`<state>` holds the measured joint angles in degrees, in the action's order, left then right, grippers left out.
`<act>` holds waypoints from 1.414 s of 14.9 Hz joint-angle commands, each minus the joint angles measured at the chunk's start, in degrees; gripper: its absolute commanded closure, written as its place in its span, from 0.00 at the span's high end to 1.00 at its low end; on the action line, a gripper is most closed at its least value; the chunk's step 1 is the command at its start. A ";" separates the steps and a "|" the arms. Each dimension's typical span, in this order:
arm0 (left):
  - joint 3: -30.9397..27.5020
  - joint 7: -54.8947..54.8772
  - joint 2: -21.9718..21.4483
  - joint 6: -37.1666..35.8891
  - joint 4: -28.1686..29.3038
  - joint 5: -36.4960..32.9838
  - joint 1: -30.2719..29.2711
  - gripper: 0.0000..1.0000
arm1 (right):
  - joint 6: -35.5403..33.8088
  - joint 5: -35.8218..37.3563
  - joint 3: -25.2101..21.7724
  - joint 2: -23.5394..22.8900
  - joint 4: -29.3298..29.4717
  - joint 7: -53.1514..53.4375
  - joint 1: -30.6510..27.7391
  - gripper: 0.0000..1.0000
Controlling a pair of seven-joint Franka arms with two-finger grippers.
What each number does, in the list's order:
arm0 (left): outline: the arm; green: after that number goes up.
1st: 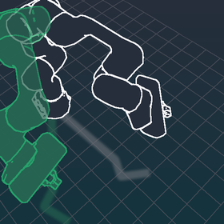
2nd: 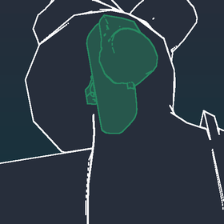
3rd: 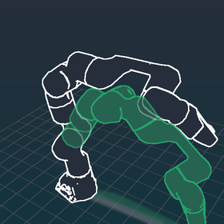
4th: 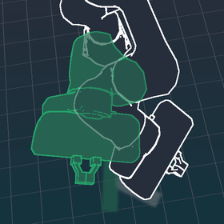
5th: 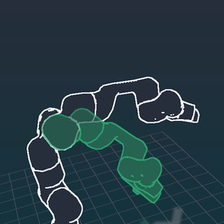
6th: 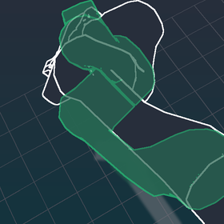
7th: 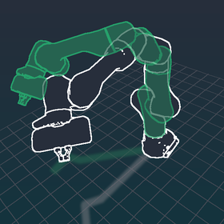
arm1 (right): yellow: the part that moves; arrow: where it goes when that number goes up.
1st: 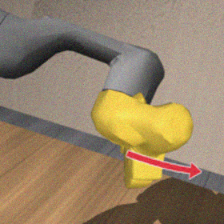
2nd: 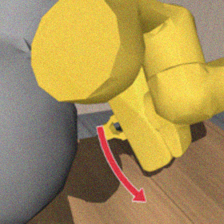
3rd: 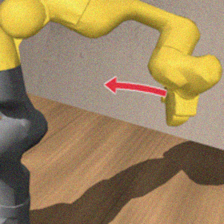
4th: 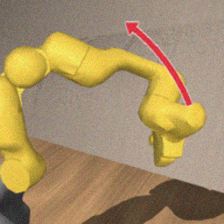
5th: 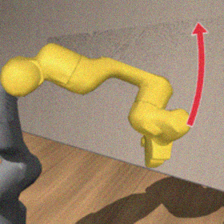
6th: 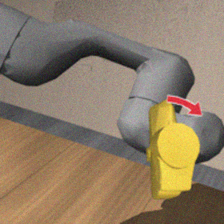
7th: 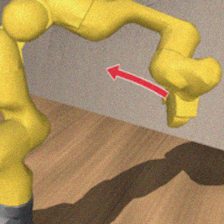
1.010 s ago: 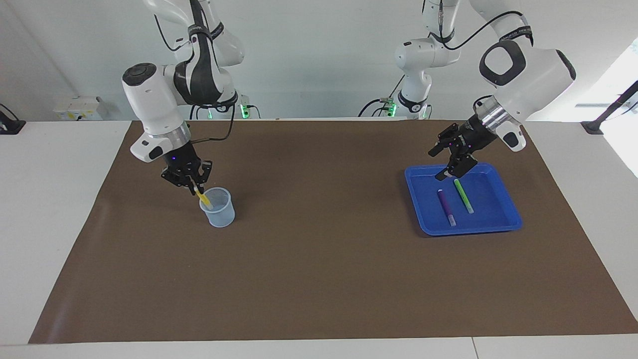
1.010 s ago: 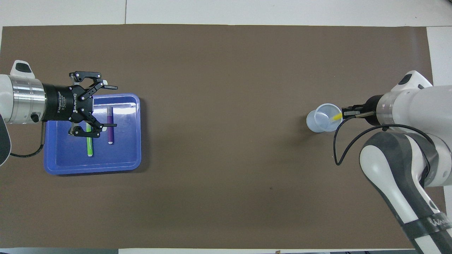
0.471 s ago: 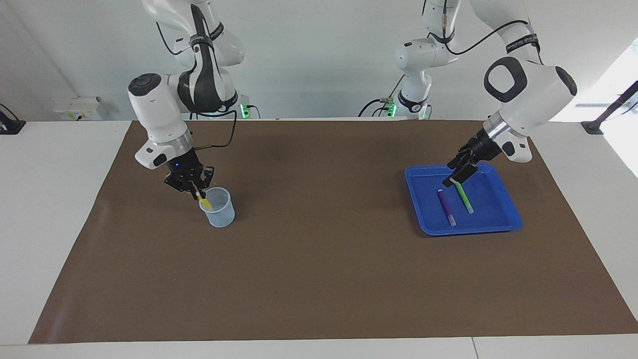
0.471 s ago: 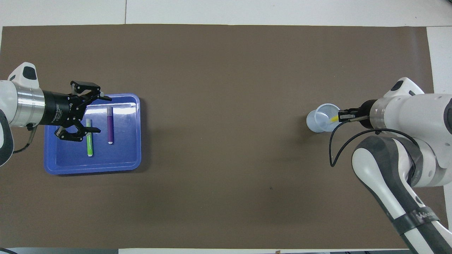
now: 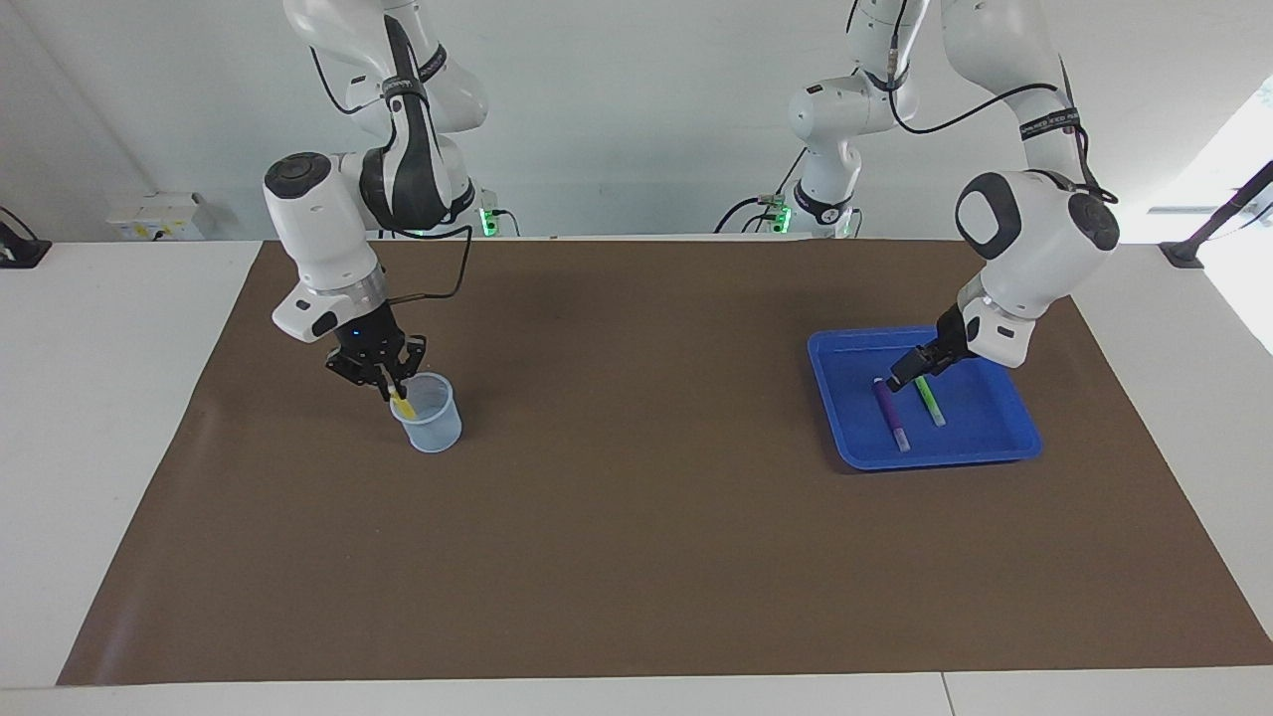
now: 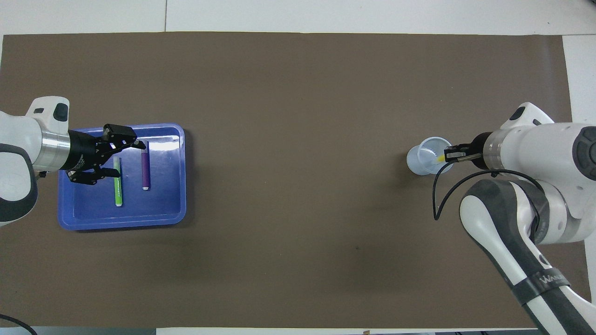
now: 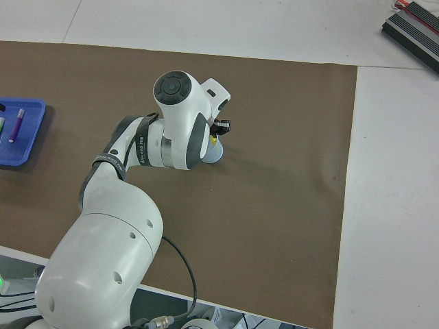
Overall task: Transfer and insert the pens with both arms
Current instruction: 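Insert the yellow pen into the cup while the left gripper reaches the green pen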
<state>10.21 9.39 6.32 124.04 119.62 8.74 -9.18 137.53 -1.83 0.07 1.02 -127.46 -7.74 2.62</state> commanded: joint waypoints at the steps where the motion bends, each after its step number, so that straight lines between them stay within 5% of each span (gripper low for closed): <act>1: 0.34 -6.91 2.99 4.53 0.08 -6.00 -1.63 1.00 | 1.07 1.57 0.02 0.21 -0.43 -0.52 -0.34 0.20; 3: 0.34 -10.08 4.13 6.46 0.08 -6.10 -2.94 1.00 | 1.07 1.57 0.02 0.12 -0.34 -0.52 -0.34 0.60; 11: 0.25 -15.80 5.72 11.83 2.36 -6.19 -4.54 0.92 | 0.37 1.39 0.02 -0.76 2.91 -0.34 -0.42 0.98; 15: 0.16 -16.85 5.72 12.27 2.89 -6.19 -4.62 0.84 | -6.19 1.39 0.02 -0.15 8.26 2.37 -0.42 1.00; 21: 0.25 -17.56 5.81 12.19 3.60 -8.28 -5.33 0.74 | -28.87 1.48 0.02 -0.15 24.78 8.70 -0.51 1.00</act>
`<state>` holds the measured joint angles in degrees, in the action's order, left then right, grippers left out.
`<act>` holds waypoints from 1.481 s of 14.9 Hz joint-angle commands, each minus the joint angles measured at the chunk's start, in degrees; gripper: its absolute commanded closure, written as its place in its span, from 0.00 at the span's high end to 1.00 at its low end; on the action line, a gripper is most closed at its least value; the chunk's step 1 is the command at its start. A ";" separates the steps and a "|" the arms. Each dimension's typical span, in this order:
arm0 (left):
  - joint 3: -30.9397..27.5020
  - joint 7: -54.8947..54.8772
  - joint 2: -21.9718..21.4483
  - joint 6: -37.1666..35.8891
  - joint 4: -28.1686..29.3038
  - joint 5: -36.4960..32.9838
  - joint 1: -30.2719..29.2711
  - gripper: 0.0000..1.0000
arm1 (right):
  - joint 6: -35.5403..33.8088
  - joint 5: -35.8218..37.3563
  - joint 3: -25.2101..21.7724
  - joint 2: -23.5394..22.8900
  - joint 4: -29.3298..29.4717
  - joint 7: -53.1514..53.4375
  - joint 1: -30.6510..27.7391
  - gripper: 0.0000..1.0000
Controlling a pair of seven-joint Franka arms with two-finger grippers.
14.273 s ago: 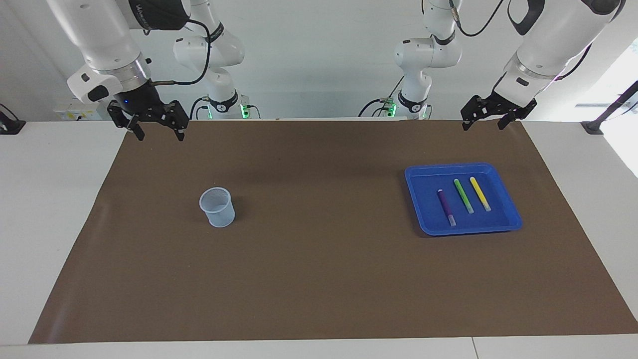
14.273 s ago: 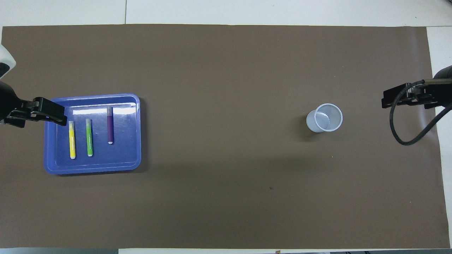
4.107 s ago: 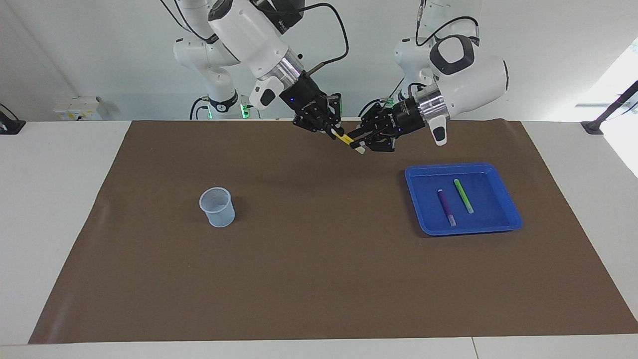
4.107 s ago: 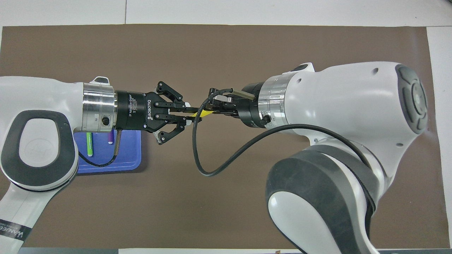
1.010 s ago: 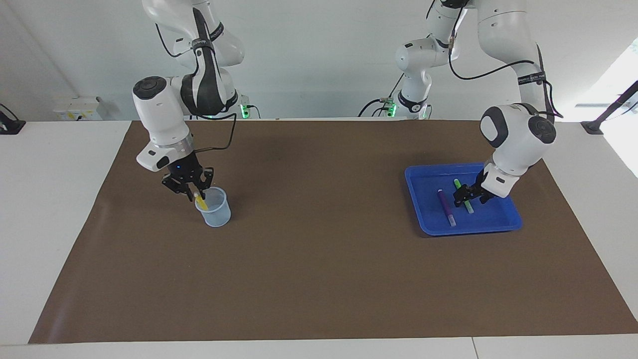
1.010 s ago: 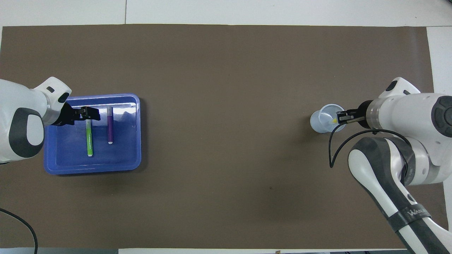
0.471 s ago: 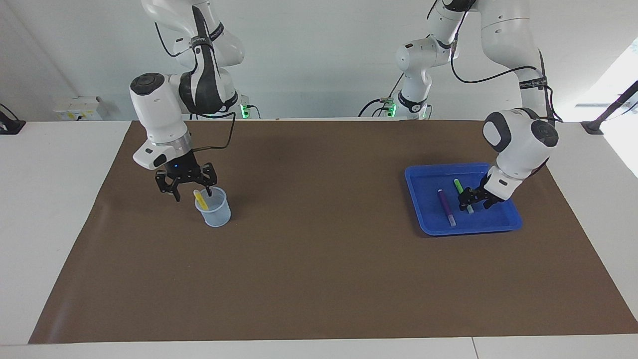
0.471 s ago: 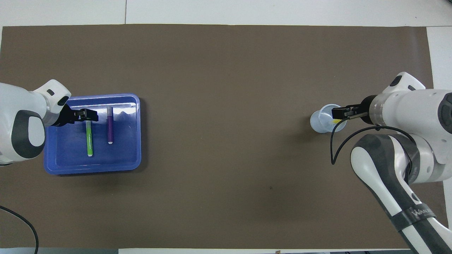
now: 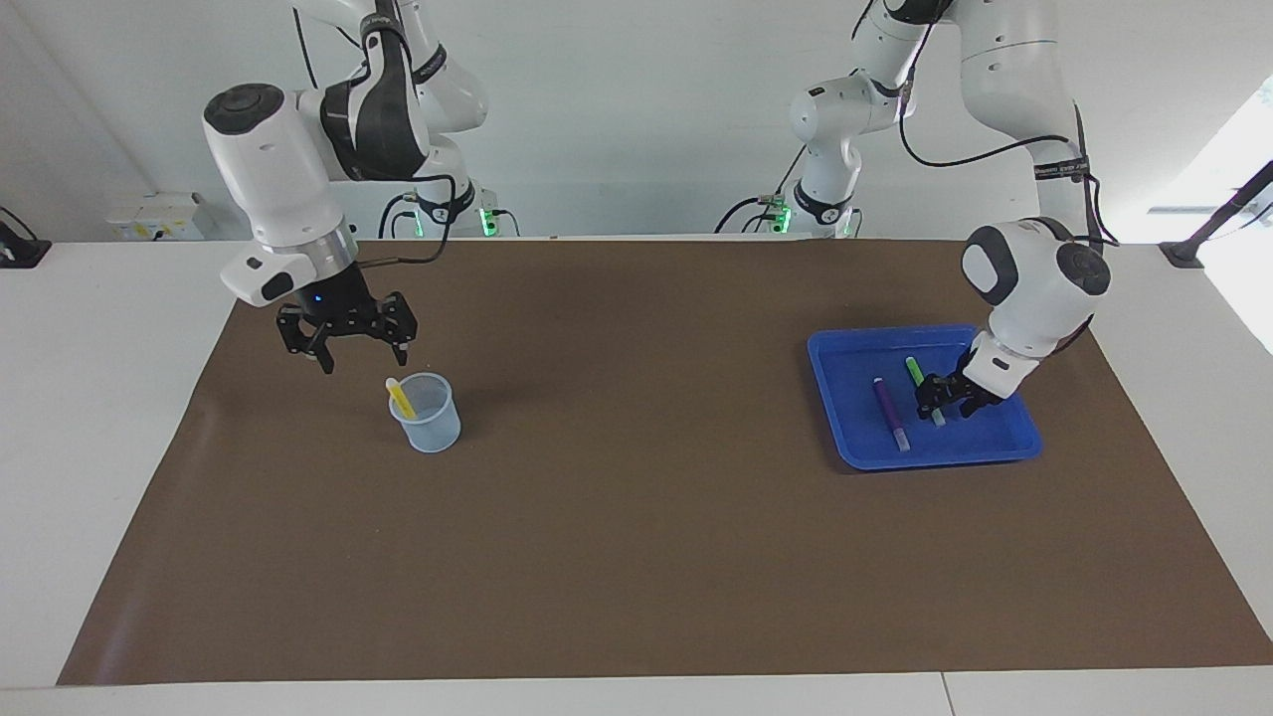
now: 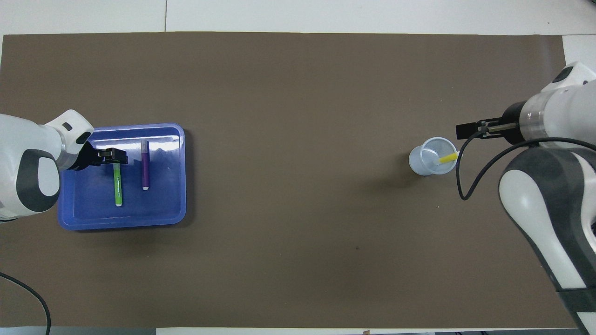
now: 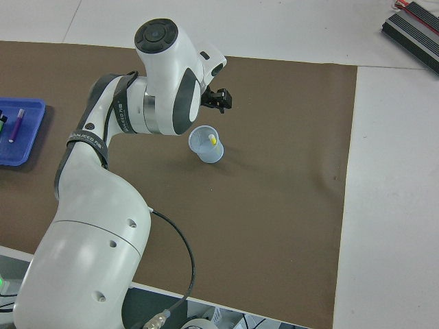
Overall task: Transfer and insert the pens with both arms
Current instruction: 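Insert the yellow pen into the cup while the left gripper reaches the green pen, then grasp the green pen with the left gripper while the right gripper withdraws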
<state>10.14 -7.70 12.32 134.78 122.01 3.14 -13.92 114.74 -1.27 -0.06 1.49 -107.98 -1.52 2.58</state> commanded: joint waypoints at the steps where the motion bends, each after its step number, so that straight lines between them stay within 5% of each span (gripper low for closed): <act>1: 0.32 -0.39 0.07 1.53 1.21 -4.78 -0.50 0.72 | -9.24 1.01 0.14 -0.61 7.68 2.92 -0.47 1.00; 6: 0.32 0.05 0.43 1.54 1.21 -5.07 -0.59 0.58 | -20.15 3.03 -0.29 0.09 14.55 2.93 -0.56 1.00; 8: 0.32 0.05 0.43 1.54 1.21 -5.07 -0.50 0.34 | -22.45 3.03 -0.47 0.09 15.78 2.93 -0.56 1.00; 10: 0.32 0.14 0.43 1.45 1.21 -5.07 -0.59 0.00 | -22.46 2.85 -0.47 0.27 15.18 2.93 -0.56 1.00; 16: 0.32 0.31 0.43 0.14 0.51 -5.07 -0.76 0.00 | -22.46 2.33 -0.65 0.88 14.56 2.93 -0.74 1.00; 22: 0.59 4.60 1.31 -17.07 -10.90 -1.49 -1.03 0.00 | -22.98 1.88 -1.35 1.50 14.47 2.93 -0.74 1.00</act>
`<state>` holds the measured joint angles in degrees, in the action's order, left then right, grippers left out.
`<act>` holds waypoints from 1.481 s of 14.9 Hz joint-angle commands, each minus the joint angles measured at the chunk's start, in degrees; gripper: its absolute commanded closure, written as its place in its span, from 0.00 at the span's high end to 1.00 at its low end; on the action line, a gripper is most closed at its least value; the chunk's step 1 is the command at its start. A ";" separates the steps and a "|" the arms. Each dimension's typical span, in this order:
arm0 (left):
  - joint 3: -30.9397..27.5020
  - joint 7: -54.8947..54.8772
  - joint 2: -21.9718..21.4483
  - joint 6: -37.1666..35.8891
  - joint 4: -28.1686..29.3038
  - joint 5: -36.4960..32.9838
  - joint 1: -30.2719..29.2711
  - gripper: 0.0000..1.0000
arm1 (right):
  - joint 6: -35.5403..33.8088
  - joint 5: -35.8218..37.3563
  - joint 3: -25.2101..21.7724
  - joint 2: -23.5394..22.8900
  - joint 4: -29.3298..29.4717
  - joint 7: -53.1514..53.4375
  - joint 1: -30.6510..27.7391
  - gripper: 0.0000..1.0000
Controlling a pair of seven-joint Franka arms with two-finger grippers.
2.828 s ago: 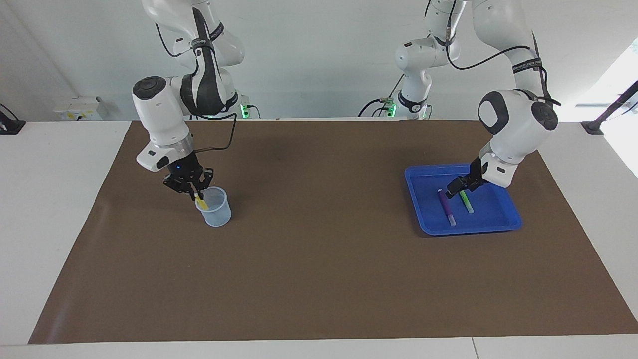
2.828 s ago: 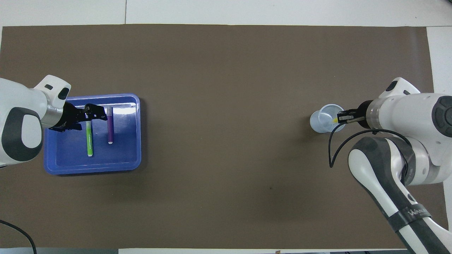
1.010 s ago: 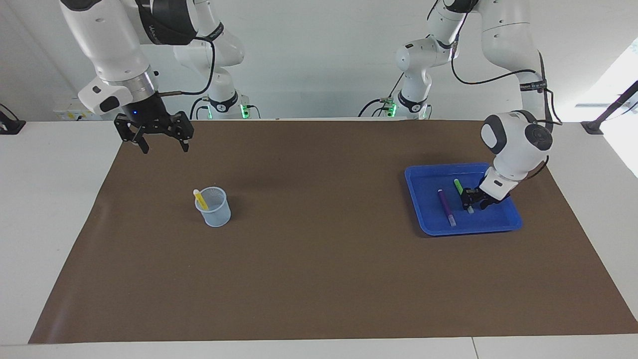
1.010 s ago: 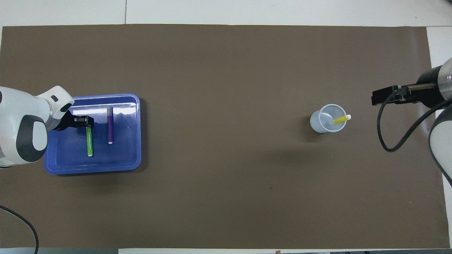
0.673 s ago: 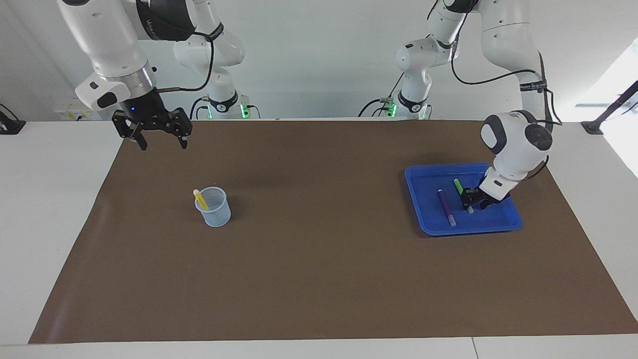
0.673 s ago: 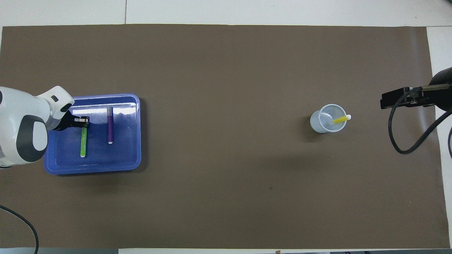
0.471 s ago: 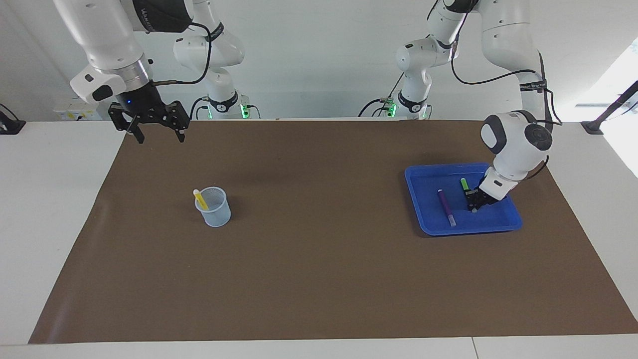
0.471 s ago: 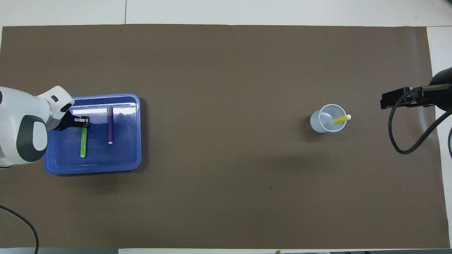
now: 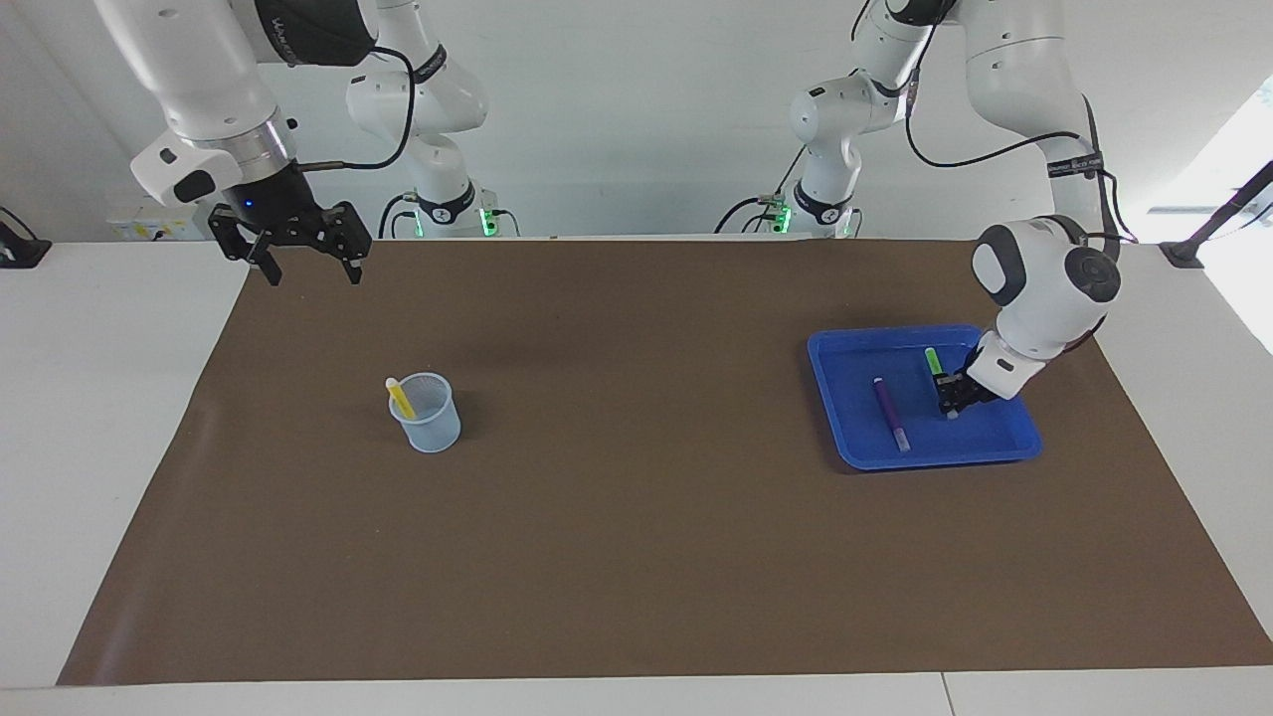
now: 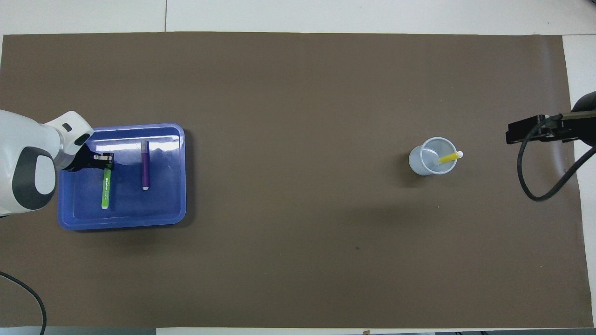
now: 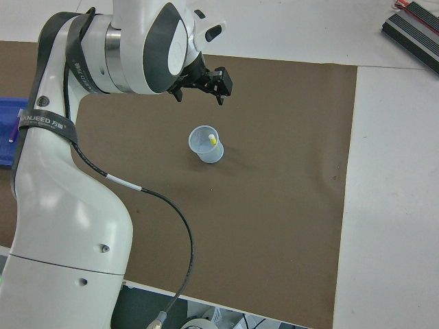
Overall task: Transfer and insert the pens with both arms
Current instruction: 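Grasp the green pen with the left gripper while the right gripper withdraws, then lift the green pen with the left gripper toward the right gripper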
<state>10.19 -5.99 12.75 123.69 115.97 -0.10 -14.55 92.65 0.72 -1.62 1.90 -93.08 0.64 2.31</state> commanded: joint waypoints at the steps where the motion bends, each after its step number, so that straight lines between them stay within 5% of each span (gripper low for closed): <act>1: 0.62 5.61 0.78 -9.83 -7.23 3.85 -0.22 0.00 | -0.81 -0.10 0.21 1.18 -0.43 0.85 -0.47 1.00; 5: 0.88 19.65 0.35 -23.73 -16.02 12.46 0.57 0.00 | -0.81 -0.19 0.47 1.18 -0.43 1.29 -0.38 1.00; 9: 3.33 44.42 -0.01 -30.25 -21.84 21.95 0.92 0.00 | -1.07 -0.37 0.91 1.09 -0.26 2.17 -0.38 1.00; 16: 9.40 79.24 -5.45 -28.16 -20.53 42.17 1.01 0.00 | -2.04 -1.86 1.00 1.36 -0.34 2.87 -0.29 1.00; 20: 10.81 84.99 -10.28 -22.89 -12.73 56.49 1.89 0.00 | -1.95 -2.21 1.18 1.62 -0.52 3.05 -0.12 1.00; 22: 10.72 85.70 -12.74 -19.64 -8.85 60.72 5.04 0.00 | -1.25 -9.29 2.40 1.44 -0.17 5.84 -0.03 1.00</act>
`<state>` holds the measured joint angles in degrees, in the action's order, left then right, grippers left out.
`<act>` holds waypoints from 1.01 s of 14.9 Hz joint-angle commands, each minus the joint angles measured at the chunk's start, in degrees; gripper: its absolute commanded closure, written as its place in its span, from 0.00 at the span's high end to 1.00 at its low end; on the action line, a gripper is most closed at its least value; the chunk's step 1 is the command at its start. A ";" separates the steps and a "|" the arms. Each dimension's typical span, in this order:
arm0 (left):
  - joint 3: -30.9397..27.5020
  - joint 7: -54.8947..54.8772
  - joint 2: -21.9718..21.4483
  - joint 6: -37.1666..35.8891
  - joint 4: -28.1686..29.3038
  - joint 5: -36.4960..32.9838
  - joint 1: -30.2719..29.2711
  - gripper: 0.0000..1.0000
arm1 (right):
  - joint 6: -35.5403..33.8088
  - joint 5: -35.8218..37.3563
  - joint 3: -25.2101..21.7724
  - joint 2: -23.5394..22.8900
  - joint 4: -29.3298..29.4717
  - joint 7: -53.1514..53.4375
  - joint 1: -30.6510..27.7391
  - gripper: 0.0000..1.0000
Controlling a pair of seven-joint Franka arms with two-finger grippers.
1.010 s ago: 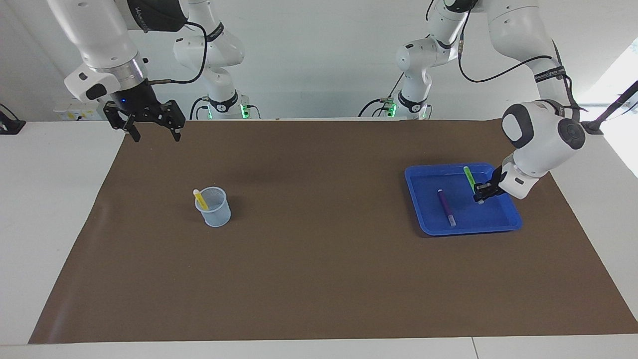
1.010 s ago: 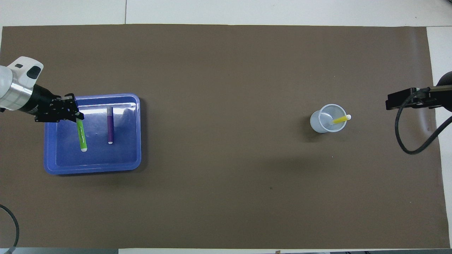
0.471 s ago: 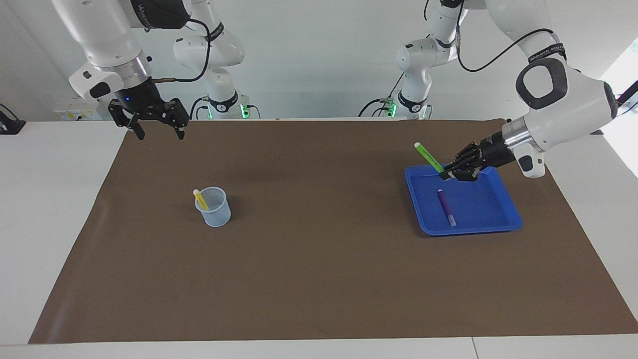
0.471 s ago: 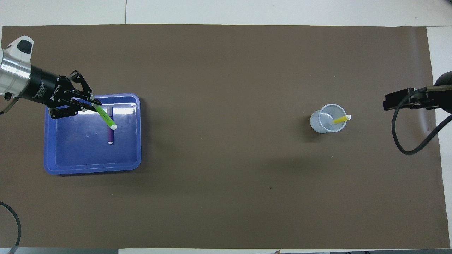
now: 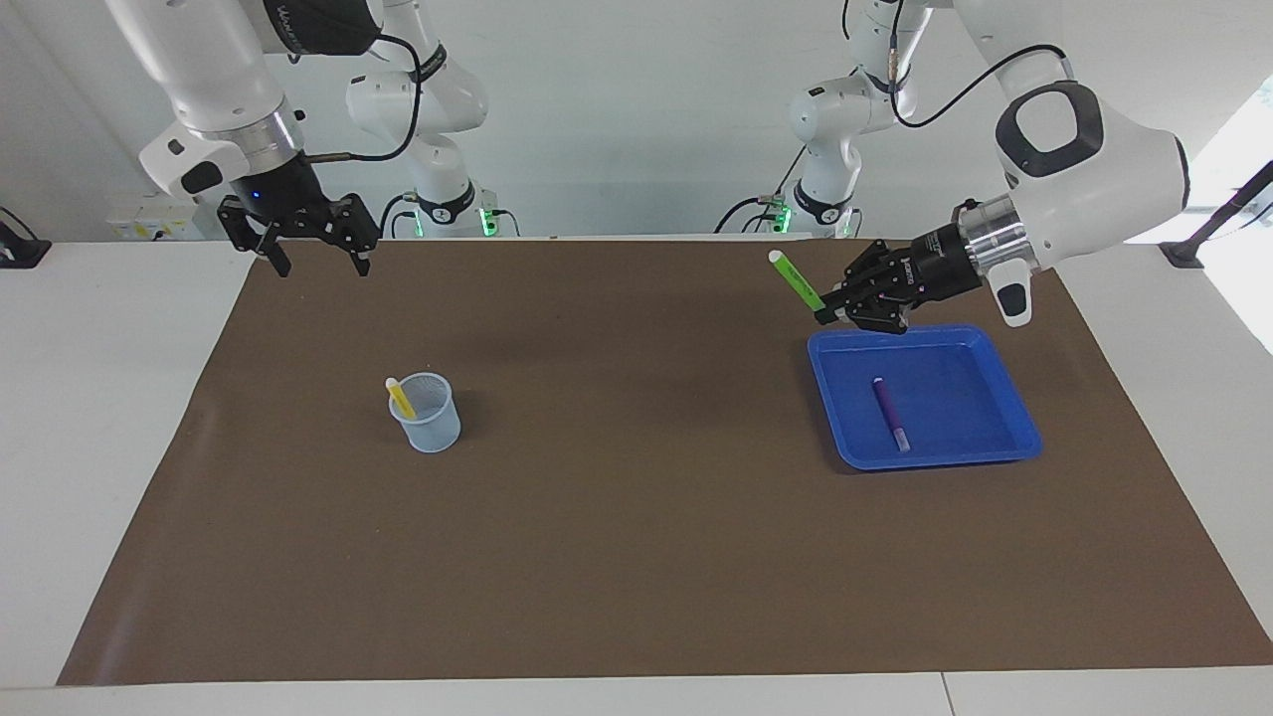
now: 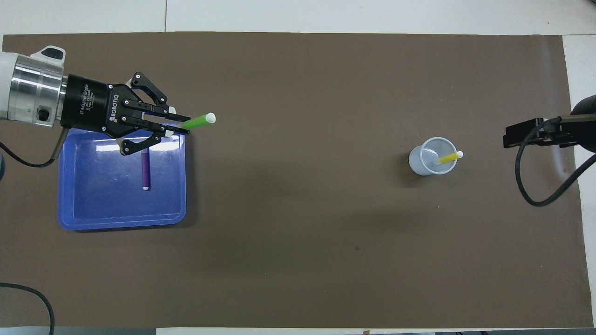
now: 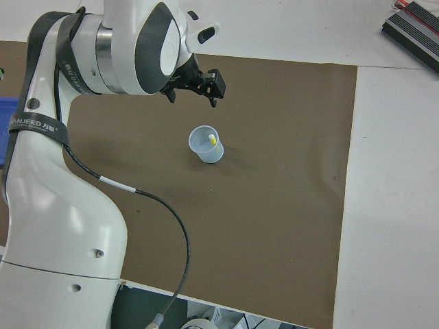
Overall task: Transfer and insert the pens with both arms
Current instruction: 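Lift the green pen with the left gripper toward the right gripper, then close the right gripper on the green pen and open the left gripper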
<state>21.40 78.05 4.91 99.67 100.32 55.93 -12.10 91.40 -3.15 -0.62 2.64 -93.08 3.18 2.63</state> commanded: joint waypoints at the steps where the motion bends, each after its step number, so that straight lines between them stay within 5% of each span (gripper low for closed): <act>1: -0.48 2.01 -6.13 6.05 8.64 6.54 4.17 0.00 | 0.44 -8.07 1.50 0.61 -0.08 5.68 -0.17 1.00; 9: -0.40 6.48 -10.97 19.93 18.06 11.92 16.13 0.00 | 14.93 -18.47 15.55 -0.97 -0.43 27.56 0.10 1.00; 15: -0.48 8.52 -12.12 29.00 21.14 15.43 22.03 0.00 | 19.43 -20.84 22.33 -2.90 -0.43 31.98 0.19 1.00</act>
<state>21.71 85.87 -4.58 126.85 118.82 69.31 8.73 109.72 -21.97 20.62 0.20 -93.16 34.73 3.51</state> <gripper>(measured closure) 0.833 0.000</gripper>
